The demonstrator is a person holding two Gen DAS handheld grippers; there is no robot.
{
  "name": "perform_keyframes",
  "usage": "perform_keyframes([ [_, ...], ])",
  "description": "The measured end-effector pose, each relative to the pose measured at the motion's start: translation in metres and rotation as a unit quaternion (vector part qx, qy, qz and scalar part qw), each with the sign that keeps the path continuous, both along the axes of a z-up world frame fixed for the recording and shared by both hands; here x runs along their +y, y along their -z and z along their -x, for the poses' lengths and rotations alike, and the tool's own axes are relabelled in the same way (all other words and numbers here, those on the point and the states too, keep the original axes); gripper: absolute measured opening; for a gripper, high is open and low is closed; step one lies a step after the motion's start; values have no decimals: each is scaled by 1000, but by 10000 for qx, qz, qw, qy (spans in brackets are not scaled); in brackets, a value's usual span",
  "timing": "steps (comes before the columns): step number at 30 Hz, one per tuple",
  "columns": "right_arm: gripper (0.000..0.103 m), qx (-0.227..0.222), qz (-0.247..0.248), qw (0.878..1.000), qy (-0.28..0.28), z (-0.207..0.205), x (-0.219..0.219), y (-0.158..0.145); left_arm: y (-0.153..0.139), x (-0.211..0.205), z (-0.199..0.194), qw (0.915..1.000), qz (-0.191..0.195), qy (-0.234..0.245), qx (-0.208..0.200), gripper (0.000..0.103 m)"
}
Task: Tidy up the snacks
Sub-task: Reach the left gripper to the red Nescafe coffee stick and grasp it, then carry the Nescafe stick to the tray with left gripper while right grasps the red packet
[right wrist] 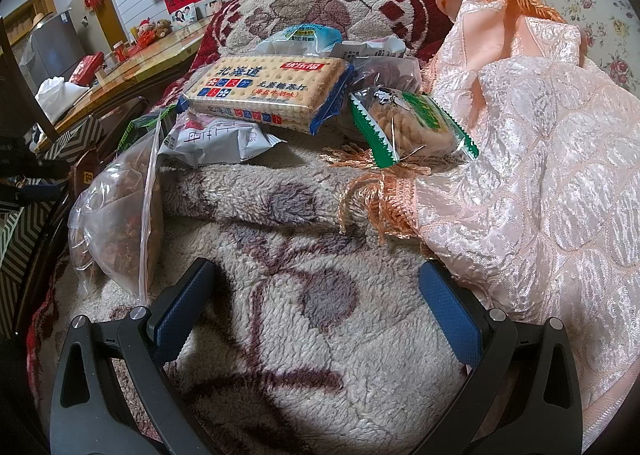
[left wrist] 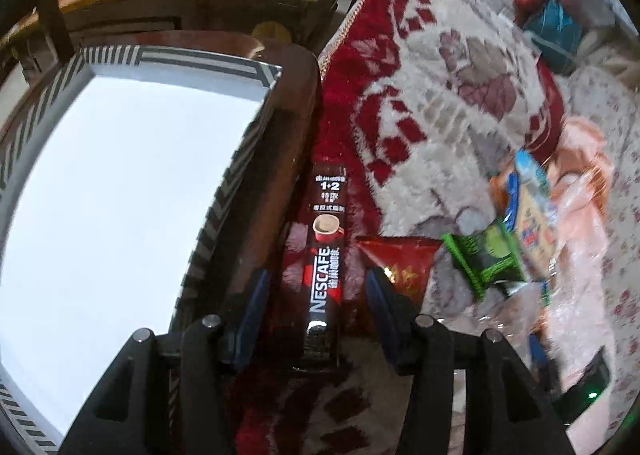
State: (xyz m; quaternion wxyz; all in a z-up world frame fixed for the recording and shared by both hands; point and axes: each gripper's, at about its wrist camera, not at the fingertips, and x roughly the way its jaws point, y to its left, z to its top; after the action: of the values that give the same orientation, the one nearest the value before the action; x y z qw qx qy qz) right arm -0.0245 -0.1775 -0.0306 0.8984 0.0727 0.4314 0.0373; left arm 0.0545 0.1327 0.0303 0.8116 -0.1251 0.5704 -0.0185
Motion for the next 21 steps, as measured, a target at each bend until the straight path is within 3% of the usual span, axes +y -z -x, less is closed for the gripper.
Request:
perform_keyframes([
  [7,103,0,-1,10000,0,0,0,0,11,-27,-12,9990,139,343,239,53],
  [12,103,2,3,10000,0,0,0,0,20,-16,-20,9967,649,161,468,51],
  [16,103,2,1,10000,0,0,0,0,20,-18,-19,9968,653,120,449,51],
  [18,103,2,-2,10000,0,0,0,0,21,-18,-19,9974,580,86,411,45],
  [19,103,4,-2,10000,-1,0,0,0,21,-18,-18,9978,549,70,375,39],
  [20,103,8,-4,10000,-2,0,0,0,20,-16,-18,9980,541,35,330,25],
  [21,103,24,-9,10000,-7,0,0,0,18,-14,-17,9984,499,-13,282,21],
])
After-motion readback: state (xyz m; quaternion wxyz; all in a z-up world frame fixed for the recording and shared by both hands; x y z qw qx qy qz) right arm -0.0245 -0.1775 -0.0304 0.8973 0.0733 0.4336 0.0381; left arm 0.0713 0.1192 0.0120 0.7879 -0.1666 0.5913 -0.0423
